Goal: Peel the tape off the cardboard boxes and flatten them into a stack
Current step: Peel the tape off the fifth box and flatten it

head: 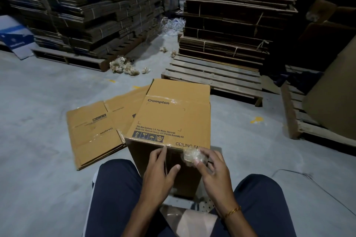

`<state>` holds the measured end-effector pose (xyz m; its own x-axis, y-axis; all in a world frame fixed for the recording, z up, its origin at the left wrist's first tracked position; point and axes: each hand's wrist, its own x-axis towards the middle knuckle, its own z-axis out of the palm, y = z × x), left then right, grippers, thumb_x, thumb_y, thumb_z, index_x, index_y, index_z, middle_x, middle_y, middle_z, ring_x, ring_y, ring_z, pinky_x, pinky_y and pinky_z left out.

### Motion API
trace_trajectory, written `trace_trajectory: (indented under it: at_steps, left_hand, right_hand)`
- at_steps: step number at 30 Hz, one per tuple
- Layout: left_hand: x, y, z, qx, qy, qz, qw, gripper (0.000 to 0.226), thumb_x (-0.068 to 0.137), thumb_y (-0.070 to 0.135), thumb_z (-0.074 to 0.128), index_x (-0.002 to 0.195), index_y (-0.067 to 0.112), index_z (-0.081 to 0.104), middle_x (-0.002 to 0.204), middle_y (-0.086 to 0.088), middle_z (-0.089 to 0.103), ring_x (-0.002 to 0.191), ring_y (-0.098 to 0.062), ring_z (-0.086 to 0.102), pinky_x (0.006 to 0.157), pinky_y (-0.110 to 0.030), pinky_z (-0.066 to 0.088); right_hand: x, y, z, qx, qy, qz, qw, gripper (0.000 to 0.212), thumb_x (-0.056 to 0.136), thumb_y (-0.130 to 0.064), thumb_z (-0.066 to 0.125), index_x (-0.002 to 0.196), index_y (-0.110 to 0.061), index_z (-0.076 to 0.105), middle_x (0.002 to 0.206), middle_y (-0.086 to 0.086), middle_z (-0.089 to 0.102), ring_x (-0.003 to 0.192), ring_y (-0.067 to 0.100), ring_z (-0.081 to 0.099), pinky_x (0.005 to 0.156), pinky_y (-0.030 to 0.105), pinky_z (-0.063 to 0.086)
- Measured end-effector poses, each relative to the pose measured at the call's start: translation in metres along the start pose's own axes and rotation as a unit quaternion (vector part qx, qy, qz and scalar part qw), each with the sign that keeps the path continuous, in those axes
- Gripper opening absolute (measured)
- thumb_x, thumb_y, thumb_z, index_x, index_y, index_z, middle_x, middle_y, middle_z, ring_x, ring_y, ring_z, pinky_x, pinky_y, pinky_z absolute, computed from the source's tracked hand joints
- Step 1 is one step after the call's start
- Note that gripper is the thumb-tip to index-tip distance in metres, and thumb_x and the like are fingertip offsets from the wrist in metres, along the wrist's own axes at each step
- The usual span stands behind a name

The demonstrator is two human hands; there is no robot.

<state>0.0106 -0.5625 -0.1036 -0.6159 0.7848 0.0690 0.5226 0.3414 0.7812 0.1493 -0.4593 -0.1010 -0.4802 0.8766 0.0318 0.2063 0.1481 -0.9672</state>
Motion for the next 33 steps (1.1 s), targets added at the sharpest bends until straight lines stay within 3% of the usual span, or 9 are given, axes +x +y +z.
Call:
trace_trajectory:
  at_steps: [3, 6, 9, 13, 16, 21, 24, 29, 33]
  left_hand:
    - [0.004, -0.006, 0.001, -0.036, -0.023, -0.018, 0.999, 0.078, 0.093, 0.039, 0.068, 0.157, 0.019, 0.027, 0.145, 0.012, 0.032, 0.127, 0.003, 0.037, 0.093, -0.001, 0.032]
    - [0.005, -0.019, -0.009, -0.19, -0.092, -0.049, 0.976, 0.089, 0.082, 0.051, 0.073, 0.156, 0.028, 0.03, 0.152, 0.014, 0.041, 0.139, 0.0, 0.04, 0.117, -0.032, 0.036]
    - [0.004, -0.026, -0.028, -0.343, -0.168, -0.083, 0.92, 0.086, 0.074, 0.042, 0.084, 0.15, 0.034, 0.044, 0.151, 0.014, 0.049, 0.141, -0.005, 0.043, 0.119, -0.041, 0.035]
    - [0.005, -0.032, -0.039, -0.372, -0.212, -0.064, 0.901, 0.067, 0.079, 0.037, 0.082, 0.141, 0.03, 0.058, 0.148, 0.01, 0.053, 0.141, -0.011, 0.044, 0.119, -0.041, 0.033]
    - [0.008, -0.028, -0.036, -0.36, -0.164, -0.067, 0.916, 0.056, 0.08, 0.034, 0.079, 0.134, 0.025, 0.065, 0.144, 0.01, 0.057, 0.136, -0.008, 0.05, 0.115, -0.034, 0.038]
    - [0.002, -0.013, -0.014, -0.28, -0.048, -0.093, 0.954, 0.021, 0.083, 0.021, 0.082, 0.101, 0.019, 0.071, 0.107, 0.007, 0.074, 0.102, -0.013, 0.07, 0.087, -0.034, 0.056]
    - [-0.004, -0.005, -0.005, -0.231, 0.015, -0.075, 0.97, 0.02, 0.083, 0.023, 0.081, 0.093, 0.021, 0.064, 0.095, 0.003, 0.073, 0.087, -0.011, 0.071, 0.076, -0.034, 0.059]
    - [0.001, -0.013, -0.012, -0.167, -0.044, 0.002, 0.985, 0.015, 0.09, 0.014, 0.07, 0.098, 0.024, 0.064, 0.099, 0.003, 0.068, 0.089, -0.013, 0.067, 0.077, -0.042, 0.057]
    - [0.004, -0.021, -0.022, -0.151, -0.084, 0.026, 0.985, 0.02, 0.091, 0.014, 0.071, 0.103, 0.029, 0.068, 0.107, 0.007, 0.061, 0.097, -0.01, 0.063, 0.086, -0.031, 0.055]
  right_hand:
    - [-0.003, -0.008, 0.012, 0.11, -0.037, 0.037, 0.993, 0.031, 0.096, -0.002, 0.063, 0.115, -0.026, 0.069, 0.122, -0.007, 0.06, 0.111, 0.007, 0.066, 0.091, 0.022, 0.054]
    - [-0.004, -0.016, 0.017, 0.187, -0.081, 0.079, 0.976, 0.028, 0.095, -0.004, 0.066, 0.118, -0.019, 0.07, 0.126, -0.004, 0.064, 0.107, 0.008, 0.069, 0.084, 0.022, 0.056]
    - [-0.001, -0.021, 0.017, 0.242, -0.137, 0.135, 0.951, 0.029, 0.093, -0.01, 0.067, 0.121, -0.018, 0.069, 0.119, -0.006, 0.073, 0.109, 0.016, 0.071, 0.094, 0.036, 0.057]
    - [0.007, -0.015, 0.017, 0.273, -0.178, 0.177, 0.929, 0.029, 0.091, -0.012, 0.068, 0.118, -0.019, 0.072, 0.122, -0.001, 0.072, 0.115, 0.02, 0.068, 0.094, 0.039, 0.056]
    - [0.006, -0.009, 0.022, 0.209, -0.159, 0.161, 0.951, 0.019, 0.094, -0.017, 0.067, 0.112, -0.023, 0.071, 0.119, -0.005, 0.073, 0.111, 0.015, 0.068, 0.087, 0.031, 0.053]
    - [-0.003, 0.002, 0.04, 0.125, 0.035, 0.075, 0.989, 0.009, 0.094, -0.019, 0.069, 0.089, -0.012, 0.067, 0.096, -0.001, 0.075, 0.095, 0.012, 0.072, 0.081, 0.03, 0.059]
    - [-0.008, -0.003, 0.044, 0.07, 0.017, 0.032, 0.997, 0.01, 0.092, -0.03, 0.071, 0.099, -0.024, 0.068, 0.102, -0.005, 0.074, 0.093, 0.003, 0.071, 0.078, 0.025, 0.057]
    - [-0.008, 0.002, 0.045, -0.096, -0.023, -0.016, 0.995, 0.065, 0.073, -0.061, 0.077, 0.128, -0.034, 0.054, 0.122, -0.022, 0.053, 0.11, -0.002, 0.054, 0.088, 0.019, 0.049]
    - [-0.002, 0.0, 0.05, -0.171, 0.024, -0.072, 0.982, 0.047, 0.084, -0.046, 0.075, 0.122, -0.025, 0.059, 0.112, -0.013, 0.054, 0.097, 0.0, 0.053, 0.078, 0.011, 0.044]
